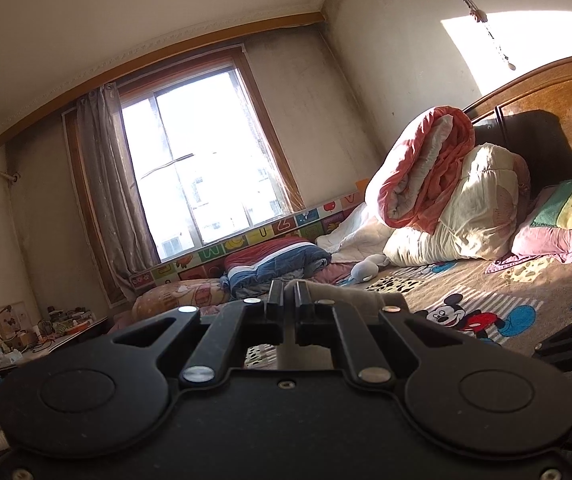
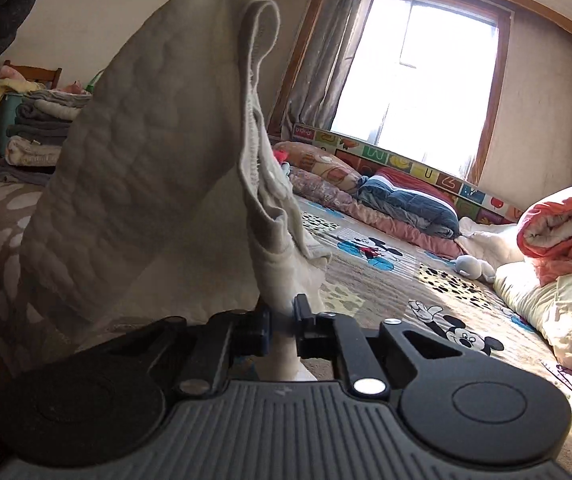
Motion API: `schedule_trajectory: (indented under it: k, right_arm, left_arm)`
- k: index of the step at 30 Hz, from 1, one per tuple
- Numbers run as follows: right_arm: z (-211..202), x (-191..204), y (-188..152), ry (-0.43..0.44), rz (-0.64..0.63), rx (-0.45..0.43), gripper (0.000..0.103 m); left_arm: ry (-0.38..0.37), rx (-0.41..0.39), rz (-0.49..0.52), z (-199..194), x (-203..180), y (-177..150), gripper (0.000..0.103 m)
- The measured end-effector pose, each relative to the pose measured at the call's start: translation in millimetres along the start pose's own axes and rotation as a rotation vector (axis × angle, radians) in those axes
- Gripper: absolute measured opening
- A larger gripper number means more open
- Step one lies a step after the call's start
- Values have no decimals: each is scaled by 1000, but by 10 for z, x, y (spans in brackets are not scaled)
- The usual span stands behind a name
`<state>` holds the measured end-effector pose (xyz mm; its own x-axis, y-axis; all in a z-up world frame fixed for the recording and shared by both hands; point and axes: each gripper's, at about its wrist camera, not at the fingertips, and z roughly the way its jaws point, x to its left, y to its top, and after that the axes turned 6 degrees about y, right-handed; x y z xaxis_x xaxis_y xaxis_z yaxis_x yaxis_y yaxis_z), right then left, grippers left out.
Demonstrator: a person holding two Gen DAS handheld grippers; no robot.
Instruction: Fold clothes
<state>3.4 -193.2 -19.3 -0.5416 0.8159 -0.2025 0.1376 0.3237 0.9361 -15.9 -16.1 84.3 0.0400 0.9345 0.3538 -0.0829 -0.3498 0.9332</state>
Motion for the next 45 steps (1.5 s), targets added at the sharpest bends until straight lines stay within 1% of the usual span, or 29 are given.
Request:
schedule_trajectory:
  k: [4, 8, 13, 18, 23, 25, 29, 33, 39, 45]
  right_arm:
    - [-181, -152, 124, -16, 41, -63, 8]
    - [-394, -306, 296, -36, 71, -130, 8]
    - [-685, -463, 560, -70, 49, -199, 8]
    - [-1049, -526, 738, -65, 29, -251, 8]
    - [-1275, -521, 755, -42, -32, -215, 8]
    - [-1262, -525, 732, -33, -52, -182, 8]
    - [-1066, -535, 636, -25, -72, -106, 7]
    - [-645, -598, 543, -17, -67, -22, 7]
    - [4, -708, 484, -22, -58, 76, 7]
    - [570, -892, 423, -6, -52, 163, 7]
  left_arm:
    - [20, -1, 8, -68, 68, 46, 4]
    - [39, -8, 41, -145, 107, 120, 4]
    - [57, -18, 88, -281, 163, 209, 4]
    - [57, -26, 92, -439, 179, 254, 3]
    - [37, -8, 82, -451, 130, 170, 3]
    - [29, 13, 82, -378, 98, 91, 4]
    - [18, 67, 90, -166, 25, -94, 3]
    - [19, 126, 99, 177, -23, -330, 4]
    - [10, 205, 80, 765, -54, -613, 3]
    - [1, 270, 78, 1257, -94, -871, 3]
